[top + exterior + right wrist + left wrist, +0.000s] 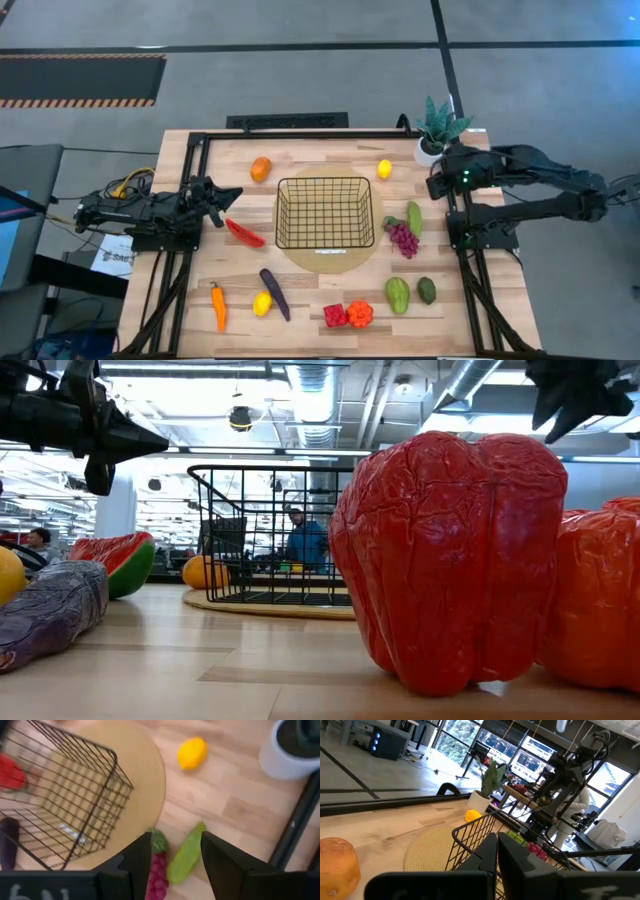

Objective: Build produce basket
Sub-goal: Put the green cucumber into the wire basket

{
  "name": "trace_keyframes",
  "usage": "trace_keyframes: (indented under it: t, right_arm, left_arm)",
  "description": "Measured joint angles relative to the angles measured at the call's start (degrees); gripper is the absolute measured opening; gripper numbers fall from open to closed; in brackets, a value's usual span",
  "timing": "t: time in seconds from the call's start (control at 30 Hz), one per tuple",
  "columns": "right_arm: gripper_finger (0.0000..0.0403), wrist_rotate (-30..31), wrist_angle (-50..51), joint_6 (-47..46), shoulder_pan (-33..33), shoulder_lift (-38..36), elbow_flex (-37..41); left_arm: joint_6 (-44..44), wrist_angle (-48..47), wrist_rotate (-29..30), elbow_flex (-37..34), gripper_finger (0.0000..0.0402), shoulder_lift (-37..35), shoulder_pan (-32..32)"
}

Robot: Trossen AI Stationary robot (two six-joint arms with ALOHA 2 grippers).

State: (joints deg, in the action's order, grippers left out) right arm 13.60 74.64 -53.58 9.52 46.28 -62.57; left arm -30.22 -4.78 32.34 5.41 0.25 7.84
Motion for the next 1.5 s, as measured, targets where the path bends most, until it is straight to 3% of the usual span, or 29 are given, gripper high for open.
trace_keyframes:
  t: [0.3,0.53,0.83,1.2,1.5]
  right_arm:
    - [0.0193,-3.71,2.71,-4.85,-1.24,9.40,0.00]
    - [0.0190,-6.66,10.48,-9.83,-4.52,17.52,0.00]
    - [0.0196,-6.27,10.04,-14.23,-9.38,25.11,0.25]
    - [0.0197,-6.21,-2.69,-21.04,-10.78,25.34,10.68]
    - [0.0198,-6.22,-12.31,-26.14,-10.61,20.37,22.03]
  left_arm:
    - [0.00,-0.06,0.00,0.00,0.0000,0.00,0.02]
    - [0.00,-0.06,-0.01,0.00,0.0000,0.00,0.01]
    - [0.00,-0.10,-0.53,0.00,0.0000,0.00,0.00]
    - [0.00,-0.02,-3.56,0.00,0.0000,0.00,0.02]
    - [0.38,0.51,-3.54,0.00,0.0000,0.02,0.02]
